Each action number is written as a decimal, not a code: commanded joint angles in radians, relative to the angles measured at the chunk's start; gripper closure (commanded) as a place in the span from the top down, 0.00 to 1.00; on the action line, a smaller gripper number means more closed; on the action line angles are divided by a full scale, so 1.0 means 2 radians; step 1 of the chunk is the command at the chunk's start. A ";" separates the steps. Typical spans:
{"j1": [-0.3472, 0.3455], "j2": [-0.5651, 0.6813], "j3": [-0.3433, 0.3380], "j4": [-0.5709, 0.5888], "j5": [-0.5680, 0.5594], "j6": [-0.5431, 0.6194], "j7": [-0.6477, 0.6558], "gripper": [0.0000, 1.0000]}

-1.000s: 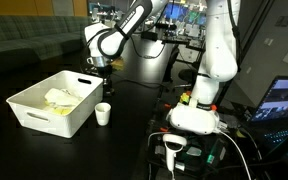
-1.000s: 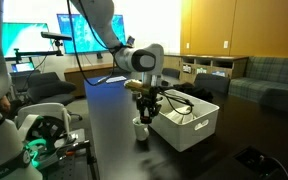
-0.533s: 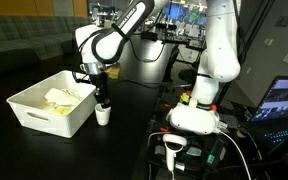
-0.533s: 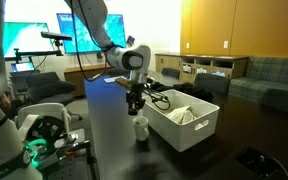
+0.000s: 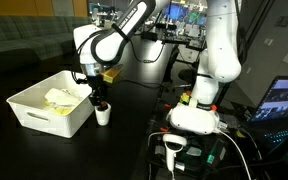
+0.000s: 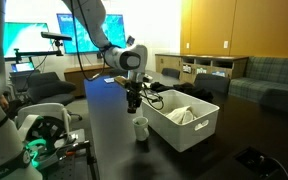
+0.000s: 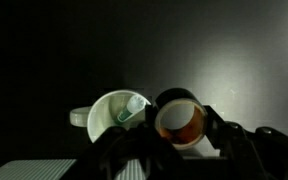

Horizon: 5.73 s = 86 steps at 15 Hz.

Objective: Pick up the cloths from the table and put them in the box, then pick up the marker and seal tape and put them in the cup

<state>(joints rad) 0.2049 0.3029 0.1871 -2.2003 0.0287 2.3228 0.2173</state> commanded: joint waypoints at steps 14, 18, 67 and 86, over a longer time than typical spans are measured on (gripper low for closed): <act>-0.005 0.019 -0.032 0.004 0.029 0.003 0.066 0.25; -0.010 0.021 -0.035 0.005 0.049 0.003 0.062 0.25; -0.020 0.054 -0.044 0.037 0.077 -0.008 0.066 0.25; -0.028 0.076 -0.046 0.074 0.089 -0.034 0.066 0.25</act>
<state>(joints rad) 0.1517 0.4284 0.0949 -2.0931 0.1815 2.2836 0.3520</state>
